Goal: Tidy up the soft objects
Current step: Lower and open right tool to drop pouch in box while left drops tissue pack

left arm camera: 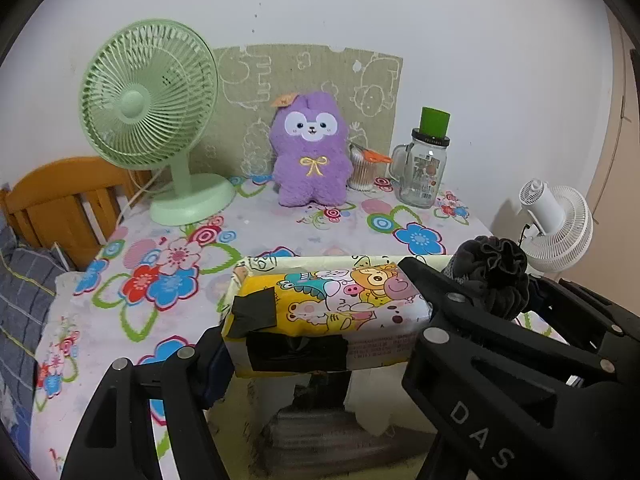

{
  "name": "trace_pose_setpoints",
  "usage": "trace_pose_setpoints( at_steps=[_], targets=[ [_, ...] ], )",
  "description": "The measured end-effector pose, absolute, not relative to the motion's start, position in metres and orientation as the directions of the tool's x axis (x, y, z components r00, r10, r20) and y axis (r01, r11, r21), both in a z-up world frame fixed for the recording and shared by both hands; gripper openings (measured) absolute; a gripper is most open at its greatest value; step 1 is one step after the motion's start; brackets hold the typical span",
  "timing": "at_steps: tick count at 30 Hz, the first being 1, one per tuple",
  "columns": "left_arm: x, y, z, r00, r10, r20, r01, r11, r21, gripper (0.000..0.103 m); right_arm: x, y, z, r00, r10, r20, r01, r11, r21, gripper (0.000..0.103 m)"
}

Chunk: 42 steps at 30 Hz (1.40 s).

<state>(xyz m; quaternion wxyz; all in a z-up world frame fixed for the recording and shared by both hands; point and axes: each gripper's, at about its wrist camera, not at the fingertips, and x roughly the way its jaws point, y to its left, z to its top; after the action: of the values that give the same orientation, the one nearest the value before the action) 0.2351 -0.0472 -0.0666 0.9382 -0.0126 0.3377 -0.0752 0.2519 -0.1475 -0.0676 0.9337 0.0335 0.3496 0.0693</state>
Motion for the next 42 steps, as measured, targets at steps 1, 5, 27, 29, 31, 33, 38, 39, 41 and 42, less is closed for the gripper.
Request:
trace_pose_setpoints(
  at_steps=[1,5,27,29,31,33,38,39,41,42],
  targets=[
    [0.239,-0.047,-0.069,0.753,-0.153,-0.639,0.135,0.988,-0.078,0.076,0.255,-0.147,-0.070,0.742,0.148,-0.654,-0.101,0.989,0.109,0.052],
    [0.246,-0.047,-0.078,0.732,-0.146,-0.665,0.129,0.989,-0.075,0.076,0.263,-0.148,-0.080,0.721,0.160,-0.674,-0.102,0.987,0.126,0.052],
    [0.228,-0.048,-0.067,0.760,-0.126,-0.637,0.136,0.990,-0.033,0.099,0.244,-0.147,-0.067,0.762,0.119,-0.637,-0.091,0.993,0.076,0.090],
    [0.227,-0.047,-0.066,0.760,-0.132,-0.636,0.141,0.989,-0.038,0.101,0.241,-0.147,-0.065,0.765,0.118,-0.633,-0.090,0.993,0.075,0.091],
    [0.226,-0.047,-0.065,0.760,-0.136,-0.635,0.145,0.989,-0.037,0.102,0.238,-0.147,-0.064,0.766,0.117,-0.632,-0.091,0.993,0.073,0.091],
    [0.225,-0.048,-0.064,0.760,-0.138,-0.635,0.153,0.988,-0.033,0.103,0.237,-0.148,-0.063,0.768,0.111,-0.631,-0.087,0.994,0.069,0.093],
    [0.223,-0.052,-0.064,0.752,-0.151,-0.641,0.171,0.985,-0.032,0.103,0.233,-0.152,-0.063,0.770,0.096,-0.630,-0.071,0.995,0.066,0.096],
    [0.222,-0.053,-0.064,0.752,-0.154,-0.641,0.175,0.984,-0.032,0.103,0.232,-0.153,-0.063,0.771,0.092,-0.630,-0.068,0.996,0.063,0.096],
    [0.221,-0.055,-0.064,0.751,-0.158,-0.641,0.183,0.983,-0.028,0.103,0.230,-0.154,-0.063,0.775,0.084,-0.627,-0.063,0.996,0.056,0.097],
    [0.220,-0.056,-0.064,0.750,-0.159,-0.642,0.186,0.982,-0.025,0.103,0.228,-0.155,-0.062,0.777,0.078,-0.625,-0.059,0.997,0.052,0.097]
  ],
)
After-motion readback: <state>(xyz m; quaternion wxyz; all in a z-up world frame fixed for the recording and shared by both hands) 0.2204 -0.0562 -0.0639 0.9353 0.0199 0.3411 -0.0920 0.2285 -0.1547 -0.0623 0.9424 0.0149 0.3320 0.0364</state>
